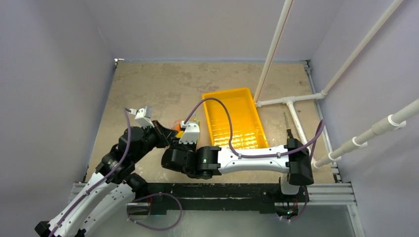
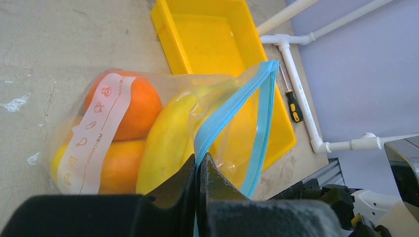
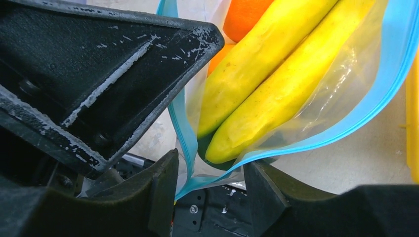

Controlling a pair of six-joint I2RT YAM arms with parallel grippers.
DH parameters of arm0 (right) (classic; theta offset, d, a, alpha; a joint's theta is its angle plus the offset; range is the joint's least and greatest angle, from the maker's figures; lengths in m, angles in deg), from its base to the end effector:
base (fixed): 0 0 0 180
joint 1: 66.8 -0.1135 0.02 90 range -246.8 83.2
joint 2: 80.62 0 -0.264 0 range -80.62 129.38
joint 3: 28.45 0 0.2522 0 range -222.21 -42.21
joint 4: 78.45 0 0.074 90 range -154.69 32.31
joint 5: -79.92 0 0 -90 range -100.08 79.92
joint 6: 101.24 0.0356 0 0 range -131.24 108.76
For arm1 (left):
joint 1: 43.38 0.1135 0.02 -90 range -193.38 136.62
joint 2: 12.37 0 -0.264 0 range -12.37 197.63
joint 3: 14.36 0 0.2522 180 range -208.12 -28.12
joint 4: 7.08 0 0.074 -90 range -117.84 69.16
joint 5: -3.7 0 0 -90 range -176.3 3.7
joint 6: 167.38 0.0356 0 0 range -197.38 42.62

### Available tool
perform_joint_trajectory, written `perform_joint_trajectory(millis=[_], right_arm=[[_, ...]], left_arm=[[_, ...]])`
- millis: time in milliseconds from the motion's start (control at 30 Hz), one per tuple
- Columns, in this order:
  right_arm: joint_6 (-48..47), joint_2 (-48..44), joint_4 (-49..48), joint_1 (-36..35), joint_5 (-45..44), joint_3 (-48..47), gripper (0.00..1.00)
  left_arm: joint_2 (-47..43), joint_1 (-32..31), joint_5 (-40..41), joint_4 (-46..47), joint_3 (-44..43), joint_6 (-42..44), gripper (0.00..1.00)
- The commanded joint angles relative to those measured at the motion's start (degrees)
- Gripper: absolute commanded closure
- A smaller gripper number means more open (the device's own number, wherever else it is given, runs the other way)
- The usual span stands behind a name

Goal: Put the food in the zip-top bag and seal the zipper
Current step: Pick up the zipper food storage bag at the center of the board.

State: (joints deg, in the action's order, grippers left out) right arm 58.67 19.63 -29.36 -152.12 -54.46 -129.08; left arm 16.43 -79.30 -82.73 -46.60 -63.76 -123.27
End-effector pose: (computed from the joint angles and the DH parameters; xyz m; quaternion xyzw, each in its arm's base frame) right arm 0.0562 0.3815 0.3002 0.0158 0.8765 0.2431 0.4152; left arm 0.1052 -0.0735 0.2939 -0.0887 0.8087 -0.3613 0.4557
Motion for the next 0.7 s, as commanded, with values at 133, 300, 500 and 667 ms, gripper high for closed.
perform_joint_trajectory(millis=[133,300,500,667], right_arm=[[-1.93,1.5,-5.63,2.88,1.12,0.13,0.72],[-3.02,0.87,-5.52,3.96,1.07,0.6,1.0],[-5.56,-1.67,-6.2,4.19,0.26,2.61,1.0],[-13.43,-5.71,-11.24,4.18,1.37,6.55,1.0]], left_arm=[[-0.51,-0.14,-2.17,2.15,0.38,-0.71,1.0],[-1.05,-0.17,-2.04,1.09,0.2,-0.5,1.0],[-1.31,-0.16,-1.23,-0.97,-1.24,0.09,1.0],[-0.53,-0.2,1.25,-4.02,-4.8,1.95,0.83]])
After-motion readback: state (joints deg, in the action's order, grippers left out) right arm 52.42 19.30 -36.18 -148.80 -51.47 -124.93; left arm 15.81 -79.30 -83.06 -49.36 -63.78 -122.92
